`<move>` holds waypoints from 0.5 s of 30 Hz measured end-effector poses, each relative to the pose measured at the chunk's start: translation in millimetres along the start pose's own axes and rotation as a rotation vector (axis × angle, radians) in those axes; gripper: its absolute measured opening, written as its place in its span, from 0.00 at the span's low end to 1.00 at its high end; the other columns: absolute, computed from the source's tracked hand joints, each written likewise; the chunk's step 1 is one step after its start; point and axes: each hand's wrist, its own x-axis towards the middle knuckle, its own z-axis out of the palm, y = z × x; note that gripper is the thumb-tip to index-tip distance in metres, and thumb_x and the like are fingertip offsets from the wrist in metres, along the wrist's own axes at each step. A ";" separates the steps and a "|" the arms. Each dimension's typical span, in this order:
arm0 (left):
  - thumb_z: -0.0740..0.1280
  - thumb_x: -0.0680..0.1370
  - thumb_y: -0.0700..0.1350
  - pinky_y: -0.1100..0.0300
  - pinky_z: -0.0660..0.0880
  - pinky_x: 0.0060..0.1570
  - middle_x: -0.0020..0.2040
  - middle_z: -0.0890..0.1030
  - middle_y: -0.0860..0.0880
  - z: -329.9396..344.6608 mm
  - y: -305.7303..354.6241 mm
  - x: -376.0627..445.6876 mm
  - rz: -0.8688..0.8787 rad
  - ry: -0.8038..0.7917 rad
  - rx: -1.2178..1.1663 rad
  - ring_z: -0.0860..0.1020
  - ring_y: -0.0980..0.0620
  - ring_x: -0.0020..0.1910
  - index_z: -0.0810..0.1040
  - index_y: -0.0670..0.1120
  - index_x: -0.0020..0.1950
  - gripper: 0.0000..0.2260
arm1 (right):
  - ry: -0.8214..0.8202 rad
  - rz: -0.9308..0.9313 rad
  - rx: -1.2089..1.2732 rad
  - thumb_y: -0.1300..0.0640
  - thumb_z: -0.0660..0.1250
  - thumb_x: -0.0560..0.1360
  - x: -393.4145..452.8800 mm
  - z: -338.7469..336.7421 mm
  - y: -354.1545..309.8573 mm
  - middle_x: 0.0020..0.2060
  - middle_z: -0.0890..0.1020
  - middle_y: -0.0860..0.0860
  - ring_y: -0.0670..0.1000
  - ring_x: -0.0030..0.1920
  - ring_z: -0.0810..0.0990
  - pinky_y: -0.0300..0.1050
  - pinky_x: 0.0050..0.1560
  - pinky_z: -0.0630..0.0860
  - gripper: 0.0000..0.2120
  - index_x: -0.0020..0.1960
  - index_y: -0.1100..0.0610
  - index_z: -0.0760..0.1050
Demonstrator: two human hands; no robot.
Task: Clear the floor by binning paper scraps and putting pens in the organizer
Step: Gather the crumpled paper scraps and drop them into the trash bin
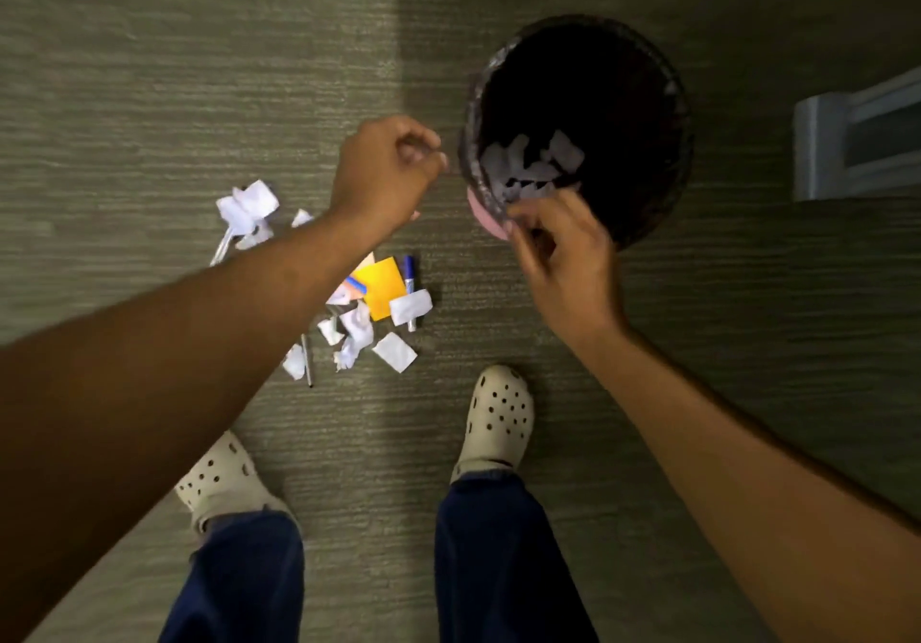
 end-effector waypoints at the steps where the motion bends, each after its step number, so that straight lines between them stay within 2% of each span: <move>1: 0.72 0.73 0.48 0.50 0.83 0.36 0.38 0.83 0.47 -9.0 -23.8 -7.2 -0.038 0.030 0.024 0.84 0.49 0.36 0.85 0.49 0.50 0.07 | -0.092 -0.022 0.006 0.60 0.70 0.80 -15.8 15.3 -3.5 0.49 0.79 0.52 0.45 0.44 0.76 0.30 0.46 0.69 0.06 0.55 0.59 0.81; 3: 0.69 0.71 0.49 0.51 0.82 0.45 0.38 0.83 0.47 -25.7 -75.7 -22.6 -0.129 0.052 0.076 0.84 0.46 0.40 0.85 0.48 0.49 0.10 | -0.306 -0.006 -0.029 0.59 0.72 0.78 -46.6 51.4 -1.4 0.53 0.80 0.52 0.46 0.48 0.78 0.32 0.50 0.69 0.10 0.59 0.57 0.80; 5: 0.66 0.69 0.51 0.58 0.76 0.46 0.40 0.82 0.51 -41.4 -128.8 -39.9 -0.226 0.065 0.145 0.82 0.50 0.43 0.85 0.48 0.49 0.13 | -0.515 0.044 -0.114 0.56 0.74 0.77 -72.8 91.4 7.4 0.61 0.78 0.53 0.49 0.57 0.78 0.37 0.58 0.73 0.19 0.66 0.54 0.77; 7: 0.66 0.70 0.50 0.62 0.71 0.44 0.45 0.83 0.52 -54.9 -183.3 -55.5 -0.338 0.082 0.212 0.80 0.52 0.46 0.84 0.49 0.51 0.13 | -0.675 0.052 -0.181 0.54 0.76 0.75 -89.4 133.5 17.9 0.68 0.74 0.54 0.55 0.66 0.75 0.46 0.67 0.72 0.28 0.73 0.54 0.72; 9: 0.71 0.72 0.47 0.62 0.73 0.49 0.55 0.81 0.46 -62.2 -235.5 -67.1 -0.442 0.086 0.307 0.80 0.47 0.53 0.82 0.47 0.56 0.13 | -0.784 0.013 -0.291 0.54 0.76 0.74 -97.7 176.6 29.9 0.72 0.70 0.56 0.58 0.72 0.69 0.50 0.73 0.66 0.35 0.77 0.54 0.66; 11: 0.77 0.71 0.46 0.56 0.73 0.59 0.65 0.73 0.41 -63.6 -279.9 -79.2 -0.540 0.053 0.422 0.77 0.41 0.60 0.78 0.47 0.63 0.22 | -0.811 -0.057 -0.421 0.52 0.77 0.73 -100.7 216.2 41.9 0.74 0.68 0.57 0.60 0.74 0.67 0.53 0.75 0.65 0.37 0.78 0.54 0.64; 13: 0.80 0.68 0.46 0.52 0.72 0.62 0.69 0.69 0.39 -63.7 -317.3 -92.6 -0.575 0.023 0.480 0.74 0.39 0.64 0.72 0.47 0.69 0.32 | -0.768 -0.116 -0.513 0.50 0.80 0.69 -100.5 251.5 54.0 0.76 0.67 0.60 0.63 0.76 0.63 0.59 0.77 0.64 0.43 0.78 0.56 0.65; 15: 0.81 0.67 0.46 0.50 0.71 0.64 0.71 0.66 0.38 -62.9 -349.5 -104.8 -0.581 -0.004 0.485 0.71 0.39 0.67 0.67 0.47 0.74 0.39 | -0.748 -0.122 -0.604 0.43 0.81 0.66 -100.2 280.4 63.5 0.80 0.61 0.62 0.65 0.80 0.55 0.64 0.79 0.59 0.52 0.81 0.57 0.59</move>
